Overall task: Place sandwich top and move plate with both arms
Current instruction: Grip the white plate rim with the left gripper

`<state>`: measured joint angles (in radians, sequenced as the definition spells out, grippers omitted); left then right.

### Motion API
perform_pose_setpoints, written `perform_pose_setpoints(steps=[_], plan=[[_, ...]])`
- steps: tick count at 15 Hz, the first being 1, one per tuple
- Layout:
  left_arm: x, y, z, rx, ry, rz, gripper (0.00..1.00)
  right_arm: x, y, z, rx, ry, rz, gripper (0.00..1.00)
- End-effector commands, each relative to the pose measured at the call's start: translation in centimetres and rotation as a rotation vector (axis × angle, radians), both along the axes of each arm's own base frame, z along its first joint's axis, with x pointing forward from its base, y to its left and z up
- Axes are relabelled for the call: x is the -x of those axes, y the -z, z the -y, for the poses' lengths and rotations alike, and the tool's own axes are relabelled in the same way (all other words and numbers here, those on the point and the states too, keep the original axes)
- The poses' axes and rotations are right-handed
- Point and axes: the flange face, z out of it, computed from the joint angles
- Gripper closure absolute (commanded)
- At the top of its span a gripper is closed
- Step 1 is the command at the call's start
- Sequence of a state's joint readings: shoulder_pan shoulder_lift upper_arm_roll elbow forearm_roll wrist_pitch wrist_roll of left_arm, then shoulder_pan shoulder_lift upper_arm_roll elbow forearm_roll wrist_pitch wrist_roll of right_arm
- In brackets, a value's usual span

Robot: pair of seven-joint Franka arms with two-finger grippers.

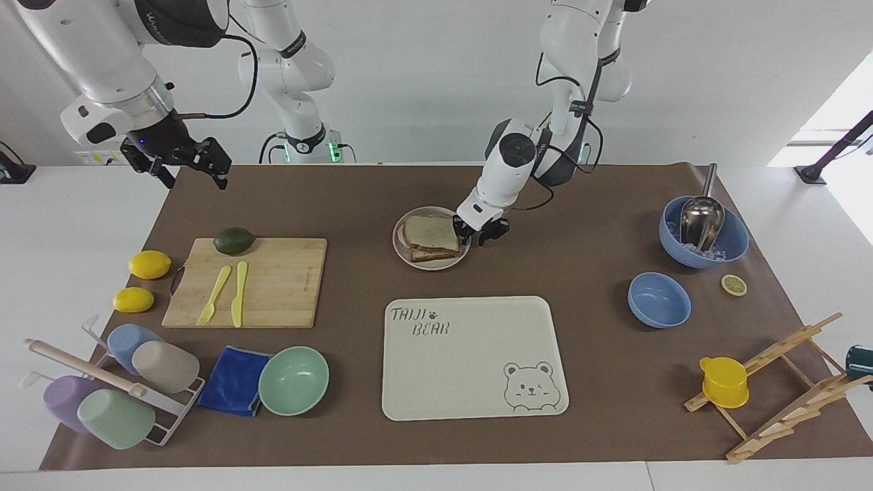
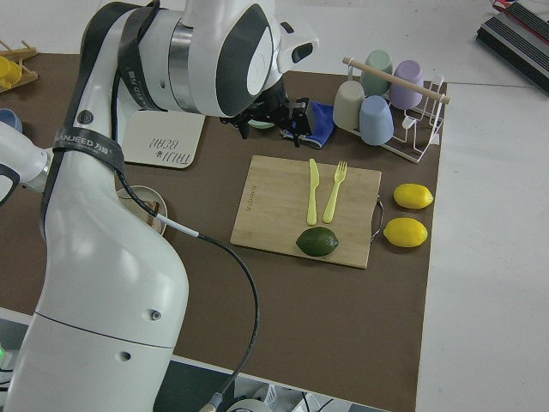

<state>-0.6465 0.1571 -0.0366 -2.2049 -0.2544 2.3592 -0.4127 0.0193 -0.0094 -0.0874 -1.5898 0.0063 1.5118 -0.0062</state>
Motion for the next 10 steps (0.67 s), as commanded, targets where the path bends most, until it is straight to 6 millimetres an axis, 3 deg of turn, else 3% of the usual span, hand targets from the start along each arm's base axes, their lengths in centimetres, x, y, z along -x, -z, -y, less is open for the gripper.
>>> perform_pose_setpoints(steps=[1, 3, 10], plan=[[0.37, 0.20, 0.02, 0.010, -0.014, 0.005, 0.80, 0.72, -0.15, -0.02, -0.001, -0.010, -0.003, 0.00], [0.53, 0.20, 0.21, 0.010, -0.005, 0.006, 1.00, 0.73, -0.15, 0.15, -0.001, -0.005, -0.003, 0.00], [-0.03, -0.10, -0.15, 0.013, -0.006, 0.006, 1.00, 0.73, -0.15, 0.15, -0.001, -0.005, -0.003, 0.00]])
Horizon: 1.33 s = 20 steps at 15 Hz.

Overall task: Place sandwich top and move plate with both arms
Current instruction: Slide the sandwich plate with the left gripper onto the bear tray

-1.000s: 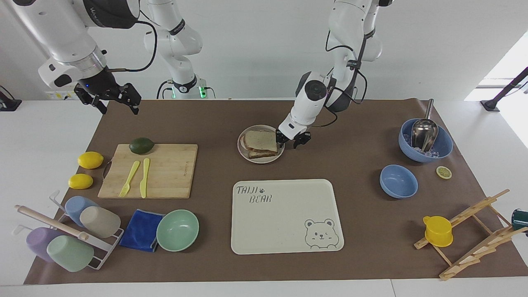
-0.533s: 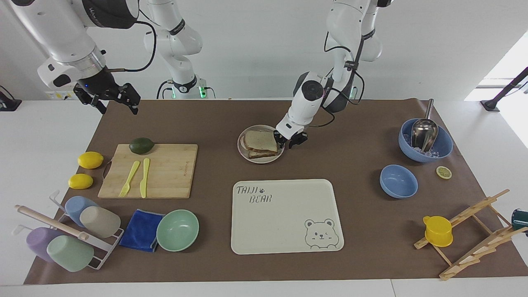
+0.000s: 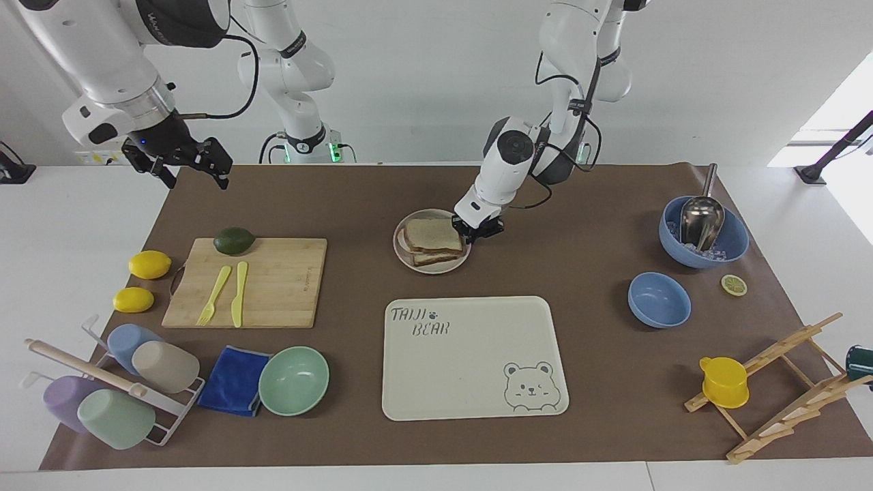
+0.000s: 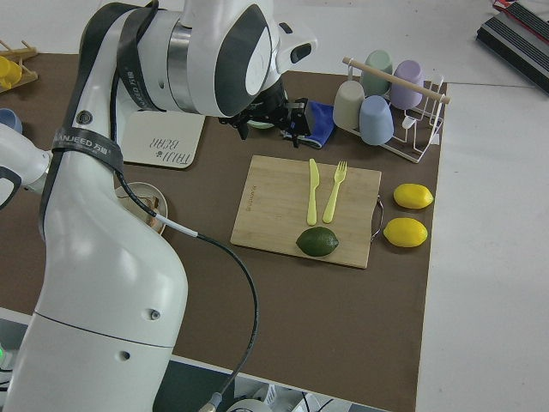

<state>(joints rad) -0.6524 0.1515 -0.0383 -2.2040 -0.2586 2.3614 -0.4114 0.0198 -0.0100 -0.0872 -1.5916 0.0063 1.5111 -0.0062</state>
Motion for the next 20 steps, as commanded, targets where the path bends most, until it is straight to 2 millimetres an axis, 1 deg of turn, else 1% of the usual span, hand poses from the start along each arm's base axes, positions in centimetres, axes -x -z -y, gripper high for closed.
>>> perform_pose_setpoints(steps=[1, 3, 4, 5, 7, 9, 11, 15, 17, 18, 20], plan=[[-0.3, 0.1, -0.5, 0.007, -0.010, 0.003, 1.00, 0.7, -0.2, 0.2, -0.001, -0.005, -0.002, 0.00], [-0.9, -1.4, -0.9, 0.016, -0.014, 0.007, 1.00, 0.7, -0.2, 0.2, -0.001, -0.005, -0.002, 0.00], [-1.7, -2.4, -1.1, 0.018, -0.021, 0.000, 1.00, 0.7, -0.2, 0.2, -0.001, -0.005, -0.002, 0.00], [-2.3, -3.7, -0.8, 0.020, -0.015, -0.013, 1.00, 0.7, -0.2, 0.2, -0.001, -0.005, -0.002, 0.00], [-4.3, -5.7, -1.8, 0.027, -0.042, -0.015, 1.00, 0.7, -0.2, 0.2, -0.001, -0.005, -0.002, 0.00], [-5.9, -7.5, -2.4, 0.036, -0.056, -0.016, 1.00, 0.7, -0.2, 0.2, -0.001, -0.005, -0.002, 0.00], [-8.3, -9.1, -3.2, 0.049, -0.085, -0.010, 1.00, 0.7, -0.2, 0.2, -0.001, -0.005, -0.002, 0.00], [-12.3, -10.9, -4.9, 0.079, -0.141, -0.012, 1.00, 0.7, -0.2, 0.2, -0.001, -0.005, -0.002, 0.00], [-14.8, -11.6, -6.4, 0.105, -0.187, -0.010, 1.00, 0.7, -0.2, 0.2, -0.001, -0.005, -0.002, 0.00], [-16.1, -11.4, -6.8, 0.106, -0.200, -0.013, 1.00, 0.7, -0.2, 0.2, -0.001, -0.005, -0.002, 0.00], [-18.2, -11.0, -6.8, 0.118, -0.214, -0.013, 1.00, 0.7, -0.2, 0.2, -0.001, -0.005, -0.002, 0.00]])
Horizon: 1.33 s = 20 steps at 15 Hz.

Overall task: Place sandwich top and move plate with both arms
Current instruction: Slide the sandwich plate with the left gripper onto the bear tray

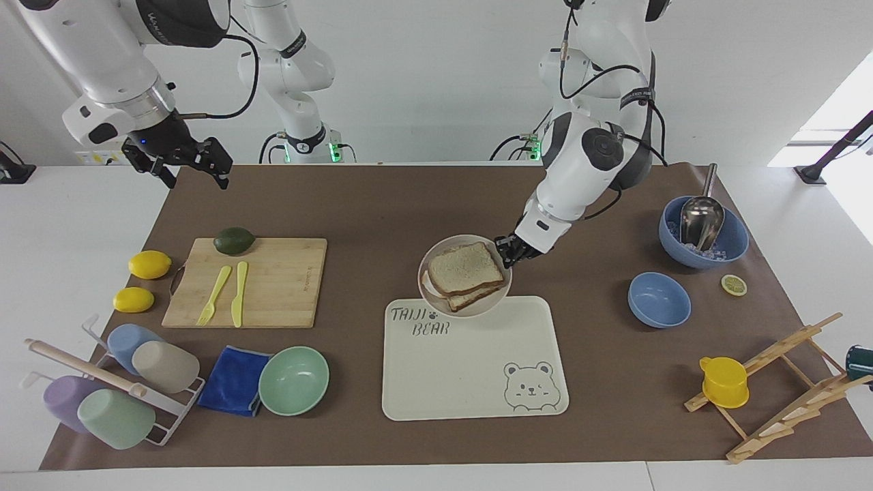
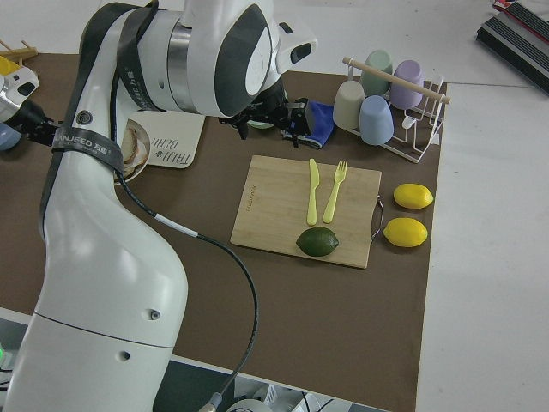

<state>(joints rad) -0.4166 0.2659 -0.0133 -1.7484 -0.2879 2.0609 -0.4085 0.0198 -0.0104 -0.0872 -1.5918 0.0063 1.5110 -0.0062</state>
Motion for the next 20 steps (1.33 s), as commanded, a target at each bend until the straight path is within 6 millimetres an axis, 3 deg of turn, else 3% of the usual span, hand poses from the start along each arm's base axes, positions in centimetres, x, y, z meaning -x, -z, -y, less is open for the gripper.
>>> perform_pose_setpoints(steps=[1, 5, 8, 13, 17, 20], plan=[[-3.9, 0.6, -0.4, 0.041, -0.025, -0.022, 1.00, 0.7, -0.2, 0.2, -0.001, -0.005, -0.002, 0.00], [-7.8, 3.7, -1.3, 0.050, -0.069, -0.028, 1.00, 0.7, -0.2, 0.2, -0.001, -0.005, -0.002, 0.00], [-8.9, 5.5, -2.2, 0.055, -0.100, -0.022, 1.00, 0.7, -0.2, 0.2, -0.001, -0.005, -0.002, 0.00], [-9.2, 7.0, -1.7, 0.064, -0.121, 0.043, 1.00, 0.7, -0.2, 0.2, -0.001, -0.005, -0.002, 0.00], [-8.4, 9.2, -1.9, 0.042, -0.122, 0.061, 1.00, 0.7, -0.2, 0.2, -0.001, -0.005, -0.002, 0.00], [-8.0, 9.6, -1.6, 0.040, -0.093, 0.076, 1.00, 0.7, -0.2, 0.2, -0.001, -0.005, -0.002, 0.00]])
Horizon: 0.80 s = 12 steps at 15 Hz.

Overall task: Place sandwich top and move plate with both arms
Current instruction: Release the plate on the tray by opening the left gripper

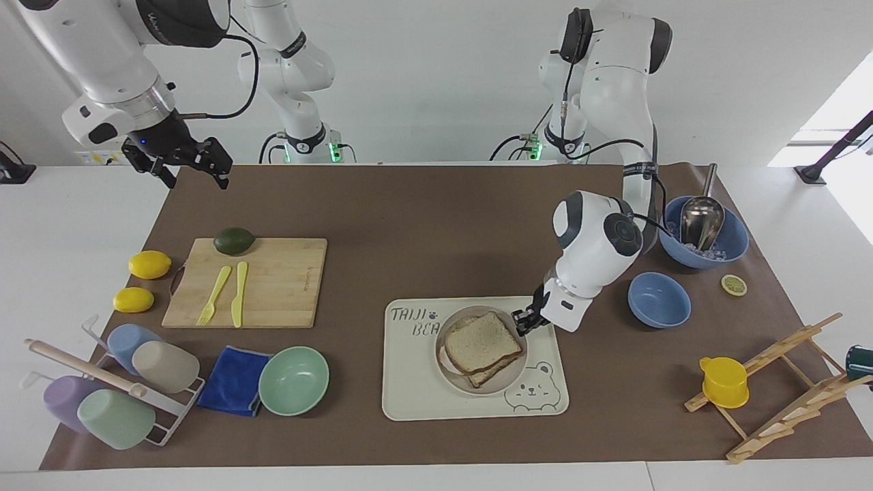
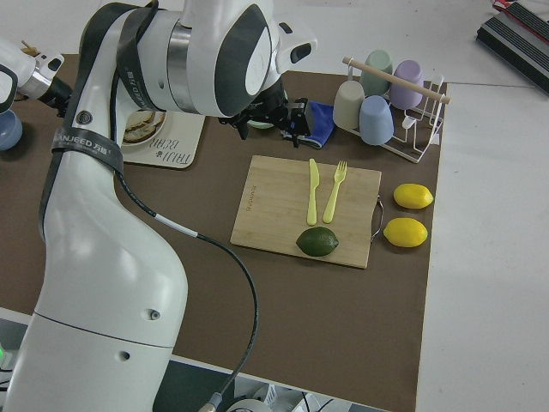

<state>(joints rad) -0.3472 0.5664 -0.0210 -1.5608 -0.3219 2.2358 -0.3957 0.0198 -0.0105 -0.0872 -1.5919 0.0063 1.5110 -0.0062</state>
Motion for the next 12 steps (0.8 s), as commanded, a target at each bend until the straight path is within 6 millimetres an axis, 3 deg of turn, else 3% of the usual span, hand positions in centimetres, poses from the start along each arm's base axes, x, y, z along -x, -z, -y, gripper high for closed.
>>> perform_pose_setpoints(steps=[1, 2, 4, 5, 8, 10, 12], plan=[[0.5, -0.2, 0.0, 0.003, 0.041, 0.033, 0.85, 0.7, -0.2, 0.2, -0.001, -0.005, -0.002, 0.00], [0.4, -0.1, -0.2, 0.002, 0.064, 0.040, 0.52, 0.7, -0.2, 0.2, -0.001, -0.005, -0.002, 0.00], [0.1, -0.3, -0.8, -0.004, 0.082, 0.049, 0.05, 0.7, -0.2, 0.2, -0.001, -0.005, -0.002, 0.00], [-0.1, -0.5, -1.1, -0.029, 0.104, 0.057, 0.00, 0.7, -0.2, 0.2, -0.001, -0.005, -0.002, 0.00], [-1.3, -1.7, -3.7, -0.106, 0.138, 0.072, 0.00, 0.7, -0.2, 0.2, -0.001, -0.005, -0.002, 0.00], [-1.7, -4.7, -6.6, -0.167, 0.168, 0.097, 0.00, 0.7, -0.2, 0.2, -0.001, -0.005, -0.002, 0.00], [-1.1, -8.8, -8.0, -0.181, 0.163, 0.116, 0.00, 0.7, -0.2, 0.2, -0.001, -0.005, -0.002, 0.00]])
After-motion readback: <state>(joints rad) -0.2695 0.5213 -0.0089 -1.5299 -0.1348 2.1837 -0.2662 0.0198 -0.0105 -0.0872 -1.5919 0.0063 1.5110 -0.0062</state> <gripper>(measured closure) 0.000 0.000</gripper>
